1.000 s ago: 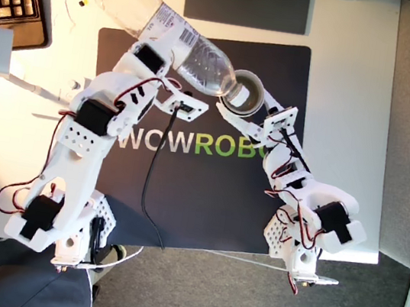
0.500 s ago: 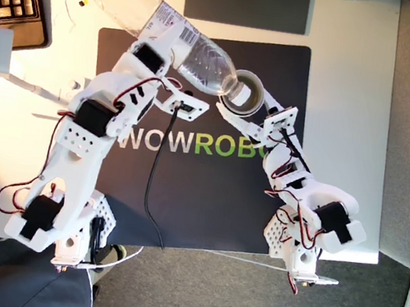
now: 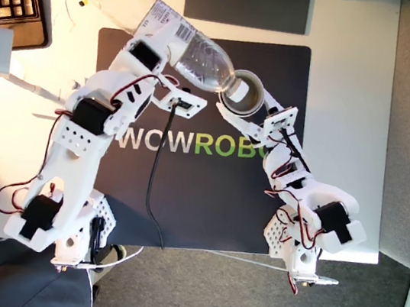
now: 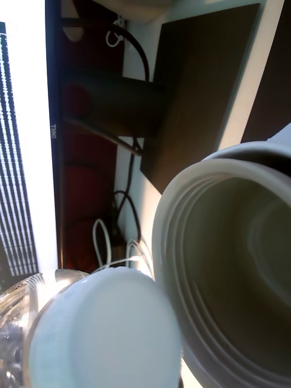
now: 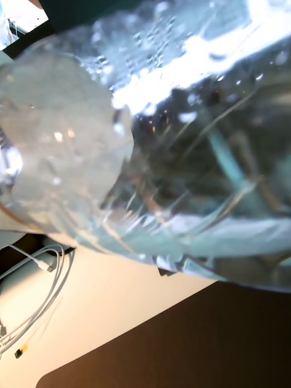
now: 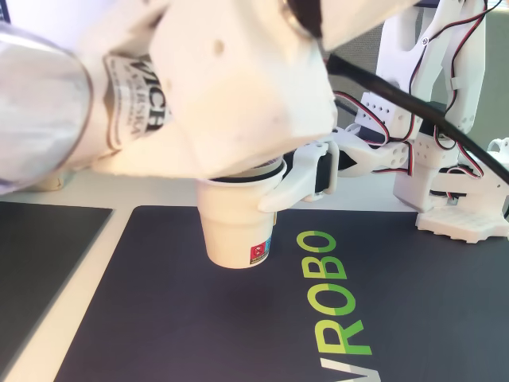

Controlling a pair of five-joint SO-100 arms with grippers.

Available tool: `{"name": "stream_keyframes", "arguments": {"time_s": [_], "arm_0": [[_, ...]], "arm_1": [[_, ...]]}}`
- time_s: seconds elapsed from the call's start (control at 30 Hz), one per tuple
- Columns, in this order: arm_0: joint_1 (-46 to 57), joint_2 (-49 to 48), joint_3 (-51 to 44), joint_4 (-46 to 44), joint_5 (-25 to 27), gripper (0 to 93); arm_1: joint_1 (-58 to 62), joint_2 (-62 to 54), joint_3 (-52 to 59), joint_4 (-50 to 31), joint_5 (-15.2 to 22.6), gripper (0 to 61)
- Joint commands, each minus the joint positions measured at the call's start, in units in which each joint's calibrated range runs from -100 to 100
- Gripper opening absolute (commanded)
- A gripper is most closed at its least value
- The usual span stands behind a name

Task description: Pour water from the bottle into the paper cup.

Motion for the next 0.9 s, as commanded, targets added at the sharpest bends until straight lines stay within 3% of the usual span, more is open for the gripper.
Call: {"name": "stream_keyframes", "arguments": {"time_s": [0.0,0.87], "arm_0": [[-0.8,-6.1,-7.2,-0.1,0.9,0.0],[-0.9,-5.5,-6.4,-0.8,1.1,0.0]], "arm_1": [[0.9,-0.1,-3.9,-1.2,-0.6,8.0],[0.9,0.7,-4.0,-2.0,-0.4,8.0]]}}
